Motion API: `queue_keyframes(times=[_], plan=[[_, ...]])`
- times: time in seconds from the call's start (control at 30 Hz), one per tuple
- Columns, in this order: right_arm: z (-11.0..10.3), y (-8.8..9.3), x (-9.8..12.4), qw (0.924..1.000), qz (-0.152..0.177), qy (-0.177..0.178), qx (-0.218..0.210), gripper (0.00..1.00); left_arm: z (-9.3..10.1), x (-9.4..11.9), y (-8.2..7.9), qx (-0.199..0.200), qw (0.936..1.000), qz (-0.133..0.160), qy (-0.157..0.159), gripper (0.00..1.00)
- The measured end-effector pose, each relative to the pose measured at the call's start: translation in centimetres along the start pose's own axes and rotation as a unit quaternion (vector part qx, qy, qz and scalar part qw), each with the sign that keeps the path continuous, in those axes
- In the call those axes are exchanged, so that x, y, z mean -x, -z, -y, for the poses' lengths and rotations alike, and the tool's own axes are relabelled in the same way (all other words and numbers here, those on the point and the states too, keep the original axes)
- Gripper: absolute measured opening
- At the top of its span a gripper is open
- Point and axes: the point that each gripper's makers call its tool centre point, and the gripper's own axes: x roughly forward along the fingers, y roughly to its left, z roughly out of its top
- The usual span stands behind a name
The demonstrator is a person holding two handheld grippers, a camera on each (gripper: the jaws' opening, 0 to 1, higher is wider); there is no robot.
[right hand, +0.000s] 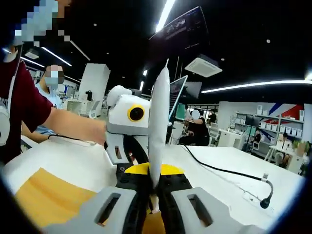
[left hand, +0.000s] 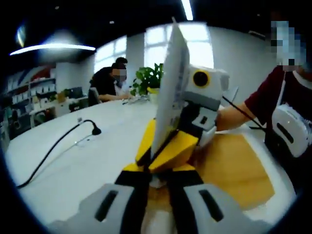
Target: Pick up the toothpaste unscrew the cap squeeze it onto the small board screw the cap back on and return it to the table
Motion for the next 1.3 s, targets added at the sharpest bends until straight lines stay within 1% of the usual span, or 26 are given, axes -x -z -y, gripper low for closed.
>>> queue_keyframes(times=[0.1, 0.2, 0.3, 0.33, 0.43, 0.57, 0.63, 0.7, 0.77, 0.8, 0.83, 0.87, 0.9, 1.0, 1.1, 1.17, 1.2, 1.27, 1.3], plan=[[0.3, -0.9, 0.2, 0.9996, 0.012, 0.016, 0.02, 0.02, -0.1, 0.4, -0.7, 0.005, 0.9998, 0.015, -0.014, 0.17], [0.1, -2.4, 0.8, 0.9992, 0.033, 0.022, 0.011, 0.02, 0.5, 1.0, -2.0, 0.008, 0.9994, 0.027, -0.019, 0.18], [0.2, -3.5, 1.5, 0.9987, 0.042, 0.029, 0.005, 0.02, 1.0, 1.4, -2.9, -0.001, 0.9991, 0.028, -0.032, 0.21], [0.2, -3.9, 1.8, 0.9984, 0.046, 0.033, -0.005, 0.02, 1.1, 1.6, -3.2, 0.001, 0.9988, 0.029, -0.039, 0.22], [-0.1, -5.1, 2.9, 0.9954, 0.067, 0.033, -0.06, 0.02, 2.2, 2.1, -3.9, 0.004, 0.9985, 0.04, -0.038, 0.24], [-0.5, -6.9, 5.1, 0.9917, 0.087, 0.044, -0.083, 0.02, 4.4, 2.8, -4.9, -0.003, 0.998, 0.049, -0.039, 0.25], [-1.4, -7.7, 6.1, 0.9888, 0.102, 0.047, -0.098, 0.03, 5.7, 3.2, -5.8, -0.006, 0.9973, 0.063, -0.037, 0.25], [-2.0, -8.6, 7.0, 0.9849, 0.118, 0.046, -0.118, 0.03, 7.1, 3.4, -7.1, -0.007, 0.9955, 0.089, -0.033, 0.25], [-2.4, -9.5, 8.1, 0.9795, 0.135, 0.049, -0.141, 0.03, 8.6, 3.6, -8.0, -0.012, 0.9941, 0.104, -0.028, 0.26], [-2.6, -9.9, 8.7, 0.9765, 0.143, 0.051, -0.153, 0.03, 9.9, 3.5, -8.4, -0.018, 0.9936, 0.109, -0.023, 0.27], [-2.9, -10.4, 9.5, 0.9723, 0.155, 0.053, -0.167, 0.03, 10.9, 3.5, -8.6, -0.022, 0.9935, 0.11, -0.02, 0.28], [-3.0, -10.7, 10.0, 0.9701, 0.16, 0.054, -0.174, 0.03, 11.7, 3.5, -8.9, -0.031, 0.993, 0.112, -0.019, 0.29], [-3.4, -11.2, 10.8, 0.9647, 0.173, 0.054, -0.191, 0.03, 12.6, 3.5, -9.3, -0.039, 0.9921, 0.118, -0.017, 0.29], [-4.4, -12.1, 12.4, 0.9529, 0.198, 0.048, -0.224, 0.03, 14.8, 3.6, -10.4, -0.044, 0.9891, 0.14, -0.01, 0.29], [-5.6, -13.2, 13.8, 0.9397, 0.226, 0.038, -0.254, 0.03, 16.8, 3.5, -10.7, -0.045, 0.9879, 0.148, -0.008, 0.3], [-6.4, -14.1, 14.8, 0.9302, 0.247, 0.032, -0.269, 0.03, 17.9, 3.5, -10.9, -0.055, 0.9868, 0.152, -0.011, 0.3], [-6.7, -14.3, 15.1, 0.9267, 0.254, 0.03, -0.275, 0.03, 18.4, 3.5, -11.0, -0.06, 0.9858, 0.156, -0.013, 0.3], [-7.2, -15.0, 16.0, 0.9161, 0.273, 0.025, -0.292, 0.03, 19.6, 3.7, -11.6, -0.063, 0.9833, 0.171, -0.011, 0.31], [-7.4, -15.2, 16.4, 0.9108, 0.282, 0.024, -0.301, 0.03, 20.1, 3.8, -12.0, -0.064, 0.9811, 0.183, -0.01, 0.31]])
